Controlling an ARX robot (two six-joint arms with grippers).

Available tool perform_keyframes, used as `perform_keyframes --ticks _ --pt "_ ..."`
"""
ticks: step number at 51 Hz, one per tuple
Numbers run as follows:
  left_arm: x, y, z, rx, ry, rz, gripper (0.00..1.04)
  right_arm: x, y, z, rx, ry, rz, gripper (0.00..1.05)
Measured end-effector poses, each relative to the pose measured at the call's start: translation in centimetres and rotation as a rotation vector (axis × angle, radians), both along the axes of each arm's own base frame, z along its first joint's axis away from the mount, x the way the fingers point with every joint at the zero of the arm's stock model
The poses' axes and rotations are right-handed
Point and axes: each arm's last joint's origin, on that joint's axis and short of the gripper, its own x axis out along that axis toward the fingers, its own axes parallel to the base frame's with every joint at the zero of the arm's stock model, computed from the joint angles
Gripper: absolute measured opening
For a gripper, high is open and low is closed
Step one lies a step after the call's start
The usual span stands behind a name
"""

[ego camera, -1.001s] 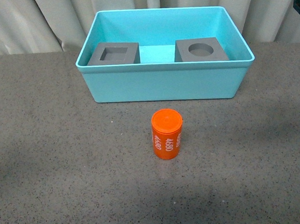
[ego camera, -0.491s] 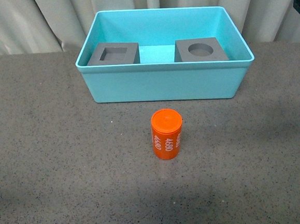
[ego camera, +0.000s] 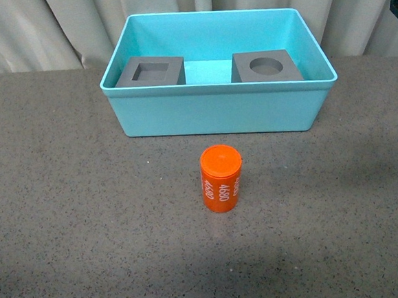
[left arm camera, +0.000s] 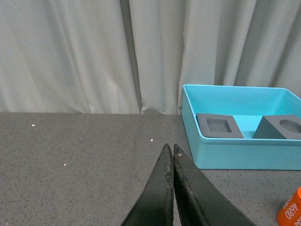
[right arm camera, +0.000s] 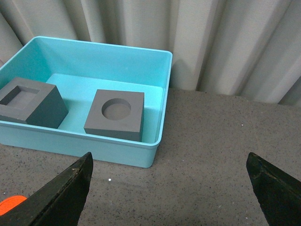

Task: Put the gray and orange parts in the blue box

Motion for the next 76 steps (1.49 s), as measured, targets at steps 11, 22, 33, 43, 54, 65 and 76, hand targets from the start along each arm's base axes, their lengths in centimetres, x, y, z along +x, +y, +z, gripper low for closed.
perform_keyframes --ticks 11,22,33,43,54,65,76 --pt "-0.7 0.0 0.0 0.0 -0.003 0.0 0.04 0.0 0.0 0.0 0.0 0.0 0.0 0.95" --pt "-1.2 0.0 0.0 0.0 -0.003 0.0 0.04 0.0 0.0 0.0 0.0 0.0 0.0 0.95" --pt "-2.2 0.0 -0.4 0.0 0.026 0.0 0.04 0.0 0.0 0.0 0.0 0.0 0.0 0.95" --pt "-2.6 0.0 -0.3 0.0 0.004 0.0 0.1 0.0 0.0 0.0 0.0 0.0 0.0 0.95" --pt "-2.6 0.0 -0.3 0.0 0.004 0.0 0.55 0.0 0.0 -0.1 -0.026 -0.037 0.012 0.95" --pt "-2.6 0.0 -0.3 0.0 0.004 0.0 0.88 1.6 1.4 -0.9 -0.192 -0.034 0.19 0.95" --pt "-2.6 0.0 -0.3 0.003 0.004 0.0 0.98 4.7 5.2 -1.7 -0.18 0.224 0.451 0.95"
